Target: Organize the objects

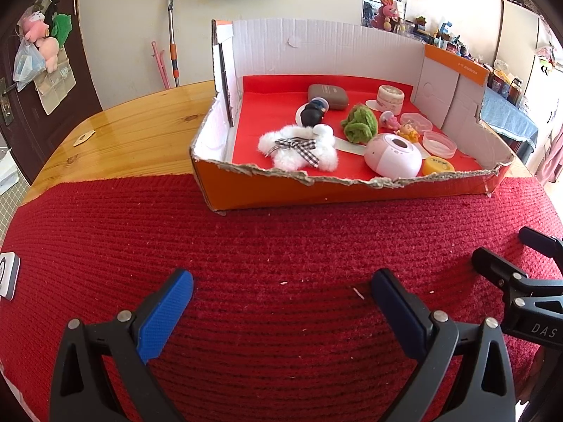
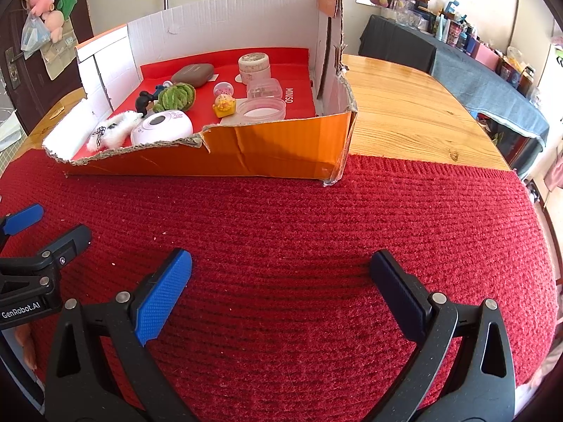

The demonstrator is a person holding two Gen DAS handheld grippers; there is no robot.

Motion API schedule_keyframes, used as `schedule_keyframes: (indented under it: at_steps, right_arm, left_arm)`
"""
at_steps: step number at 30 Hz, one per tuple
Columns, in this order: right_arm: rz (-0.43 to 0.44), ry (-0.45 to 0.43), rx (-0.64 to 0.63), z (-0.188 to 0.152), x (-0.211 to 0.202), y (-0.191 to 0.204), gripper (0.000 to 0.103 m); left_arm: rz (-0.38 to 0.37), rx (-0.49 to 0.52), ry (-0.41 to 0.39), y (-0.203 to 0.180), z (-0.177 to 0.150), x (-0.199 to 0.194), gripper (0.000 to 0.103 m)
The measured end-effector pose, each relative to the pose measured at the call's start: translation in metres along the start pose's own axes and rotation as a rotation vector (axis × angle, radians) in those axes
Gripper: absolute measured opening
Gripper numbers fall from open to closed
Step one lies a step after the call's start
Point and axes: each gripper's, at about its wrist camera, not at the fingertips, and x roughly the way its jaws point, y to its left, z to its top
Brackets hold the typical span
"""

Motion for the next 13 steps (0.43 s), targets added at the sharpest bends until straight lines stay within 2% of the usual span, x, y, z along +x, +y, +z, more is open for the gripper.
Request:
schedule_keyframes:
  at_steps: [13]
  right_arm:
    - [0.0, 0.0, 0.0, 0.0002, 0.0008, 0.0007, 0.103]
  left_arm:
    - [0.0, 0.0, -0.001, 0.0003, -0.0006, -0.0007, 0.103]
